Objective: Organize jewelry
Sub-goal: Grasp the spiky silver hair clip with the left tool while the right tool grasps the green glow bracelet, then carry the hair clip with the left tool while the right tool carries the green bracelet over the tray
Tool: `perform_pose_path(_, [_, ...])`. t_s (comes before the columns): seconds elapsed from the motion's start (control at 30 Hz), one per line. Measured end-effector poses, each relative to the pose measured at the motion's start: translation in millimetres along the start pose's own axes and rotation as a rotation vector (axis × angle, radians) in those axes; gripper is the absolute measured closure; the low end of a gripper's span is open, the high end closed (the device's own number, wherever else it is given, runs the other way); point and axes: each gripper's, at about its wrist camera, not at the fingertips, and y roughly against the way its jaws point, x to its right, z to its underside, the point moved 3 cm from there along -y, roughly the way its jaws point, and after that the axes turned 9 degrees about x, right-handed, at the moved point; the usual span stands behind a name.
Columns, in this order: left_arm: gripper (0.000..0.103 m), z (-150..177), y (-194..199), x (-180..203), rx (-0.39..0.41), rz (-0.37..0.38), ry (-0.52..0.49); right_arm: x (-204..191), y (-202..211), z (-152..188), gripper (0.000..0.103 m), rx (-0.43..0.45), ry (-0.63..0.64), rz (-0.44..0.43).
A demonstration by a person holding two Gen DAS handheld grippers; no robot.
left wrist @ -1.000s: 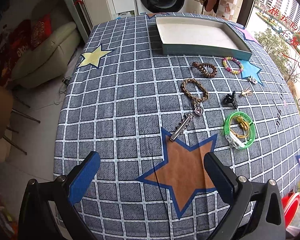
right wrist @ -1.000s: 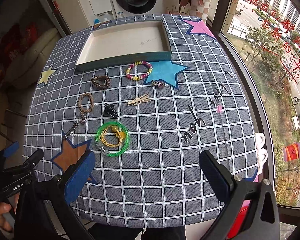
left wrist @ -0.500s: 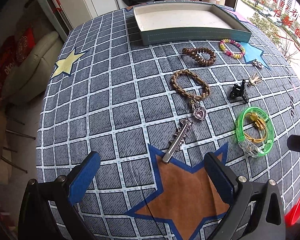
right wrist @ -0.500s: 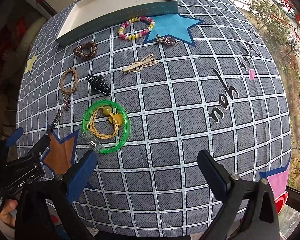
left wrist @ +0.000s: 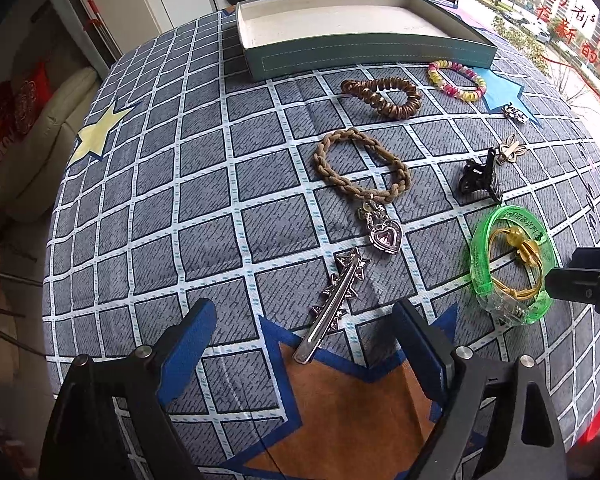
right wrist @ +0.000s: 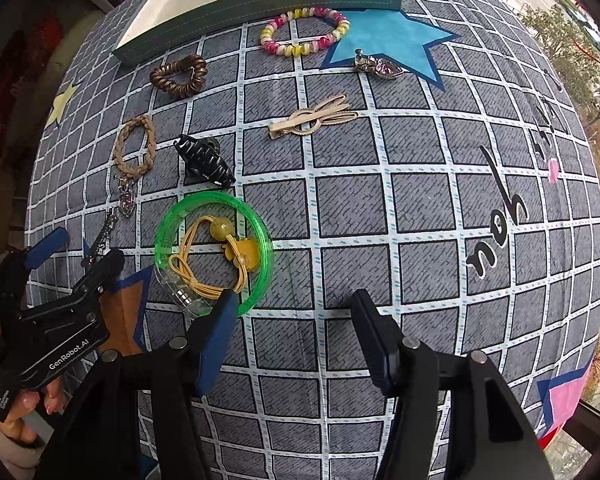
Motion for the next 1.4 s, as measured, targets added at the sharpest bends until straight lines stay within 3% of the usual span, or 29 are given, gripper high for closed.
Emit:
perform_pose_path(0.17, [0.023, -3.6, 0.1, 5.9, 0.001, 0.043, 0.004, -4.5, -9.9, -7.5, 0.05, -0.01, 0.021, 0.031])
perform_pose_path(0.2, [0.027, -3.9, 0.4, 6.8, 0.002, 0.057, 0.009, -5.4, -10.1, -8.2, 0.06, -0.007, 0.025, 0.032])
perform_pose_path(0.27, [0.043, -3.5, 1.8, 9.2, 0.003, 0.082, 0.017, -7.3, -12.6, -10.3, 0.074, -0.009, 0.014, 0.01])
perform_pose_path(0.3, [0.049, -3.4, 3.2, 10.8, 0.009, 0.079, 0.013, -6.9, -13.5, -9.7, 0.086, -0.013, 0.007, -0.006])
perform_pose_path(0.33, [0.061, -3.6, 4.4, 13.1, 0.013, 0.081, 0.005, -7.0, -16.8, -11.4, 0.095, -0.013, -0.001, -0.019])
perform_pose_path(0.37, [0.071, -2.2, 7.0, 17.2, 0.012, 0.085, 0.0, -6.4, -17.0, -10.8, 0.095, -0.009, -0.004, -0.022])
perform_pose_path(0.4, [0.073, -2.4, 7.3, 18.3, 0.008, 0.089, -0.002, -6.7, -17.9, -15.0, 0.095, -0.003, -0.006, -0.032])
perform_pose_path(0.6, [0.073, -0.7, 15.1, 7.5, -0.003, 0.138, 0.1, 2.5, -11.4, -23.5, 0.095, 0.015, -0.06, -0.141])
perform_pose_path(0.9, [0.075, -26.5, 38.8, -11.5, 0.037, 0.168, 0.204, 23.4, 13.7, -54.1, 0.095, 0.057, -0.104, -0.204])
perform_pose_path(0.97, [0.085, -36.8, 41.9, -11.2, 0.057, 0.171, 0.2, 30.1, 28.1, -49.7, 0.095, 0.075, -0.102, -0.208])
perform_pose_path(1.07, [0.085, -48.7, 39.4, -11.9, 0.068, 0.173, 0.203, 33.1, 36.6, -63.5, 0.095, 0.096, -0.103, -0.216])
perform_pose_path(1.23, [0.085, -47.2, 24.0, -12.1, 0.016, 0.134, 0.224, 37.3, 41.1, -74.4, 0.095, 0.111, -0.092, -0.227])
perform_pose_path(1.33, [0.085, -41.6, 14.3, -20.6, -0.027, 0.112, 0.316, 34.6, 35.9, -79.6, 0.095, 0.1, -0.09, -0.242])
perform_pose_path(1.4, [0.064, -36.9, 4.4, -24.9, -0.079, 0.096, 0.372, 33.6, 31.8, -80.0, 0.095, 0.087, -0.093, -0.254])
